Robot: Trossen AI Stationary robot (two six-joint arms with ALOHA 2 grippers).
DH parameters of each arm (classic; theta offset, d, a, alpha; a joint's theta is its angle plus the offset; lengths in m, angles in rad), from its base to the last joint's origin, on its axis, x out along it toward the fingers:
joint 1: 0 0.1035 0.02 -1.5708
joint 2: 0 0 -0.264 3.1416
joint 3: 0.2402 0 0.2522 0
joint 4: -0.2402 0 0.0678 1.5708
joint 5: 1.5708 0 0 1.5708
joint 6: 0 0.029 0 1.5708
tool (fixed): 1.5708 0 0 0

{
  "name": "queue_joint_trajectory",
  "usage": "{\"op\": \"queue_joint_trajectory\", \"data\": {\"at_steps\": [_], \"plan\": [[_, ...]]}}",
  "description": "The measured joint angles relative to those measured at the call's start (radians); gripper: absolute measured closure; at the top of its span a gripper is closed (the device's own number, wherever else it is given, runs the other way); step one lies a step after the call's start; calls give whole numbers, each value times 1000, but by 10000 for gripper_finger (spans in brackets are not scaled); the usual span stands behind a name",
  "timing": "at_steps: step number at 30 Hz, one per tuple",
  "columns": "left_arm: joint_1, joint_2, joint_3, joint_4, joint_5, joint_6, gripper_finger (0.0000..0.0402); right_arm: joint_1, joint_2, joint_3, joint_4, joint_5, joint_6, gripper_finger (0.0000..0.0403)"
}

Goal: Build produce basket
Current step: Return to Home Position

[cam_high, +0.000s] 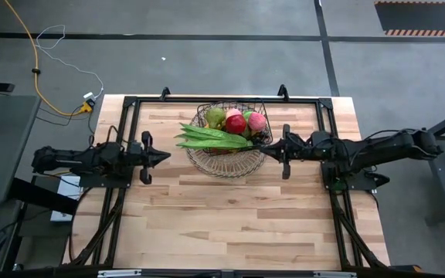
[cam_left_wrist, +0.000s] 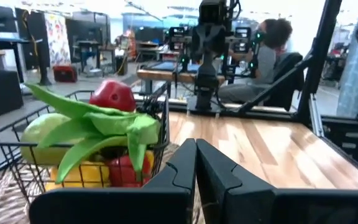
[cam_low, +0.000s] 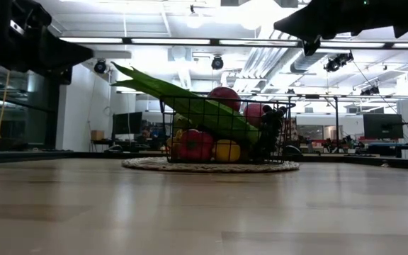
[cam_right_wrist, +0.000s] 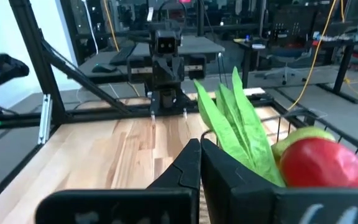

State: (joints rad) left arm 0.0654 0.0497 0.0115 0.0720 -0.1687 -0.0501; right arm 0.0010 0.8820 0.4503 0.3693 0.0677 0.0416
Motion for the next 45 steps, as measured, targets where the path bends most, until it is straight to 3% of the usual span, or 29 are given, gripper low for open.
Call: {"op": "queue_joint_trajectory", "data": {"at_steps": [7, 13, 24, 35, 40, 45], "plan": [[0, -46, 67, -159, 4, -9, 401, 0, -2, 0, -41, -2, 6, 403], [4, -47, 1, -9, -3, -12, 401, 0, -1, -1, -37, -6, 14, 403], [9, -45, 1, -30, 56, -44, 402, 0, -1, -1, -28, -6, 22, 403], [9, -43, 1, -25, -25, -59, 401, 0, -3, -1, -22, -5, 30, 403], [9, -43, 1, -22, -23, -78, 401, -1, -69, -12, -71, -5, 29, 403], [9, -43, 1, -22, -23, -78, 401, -1, -254, -112, -80, 4, 37, 403]]}}
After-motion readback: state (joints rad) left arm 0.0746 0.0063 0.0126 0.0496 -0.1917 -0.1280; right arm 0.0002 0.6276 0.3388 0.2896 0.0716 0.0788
